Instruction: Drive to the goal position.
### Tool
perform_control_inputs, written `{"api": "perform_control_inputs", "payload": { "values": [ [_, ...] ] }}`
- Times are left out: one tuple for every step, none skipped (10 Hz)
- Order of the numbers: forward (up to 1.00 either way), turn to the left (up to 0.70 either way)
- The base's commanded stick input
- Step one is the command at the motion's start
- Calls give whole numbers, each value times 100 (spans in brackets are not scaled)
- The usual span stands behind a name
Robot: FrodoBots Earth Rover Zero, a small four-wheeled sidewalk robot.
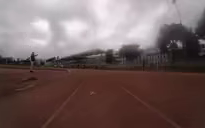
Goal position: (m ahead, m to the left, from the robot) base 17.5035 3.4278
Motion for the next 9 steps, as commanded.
{"api": "perform_control_inputs", "payload": {
  "values": [
    [70, 0],
    [70, 0],
    [70, 0],
    [70, 0],
    [70, 0],
    [70, 0],
    [70, 0],
    [70, 0],
    [70, 0]
  ]
}}
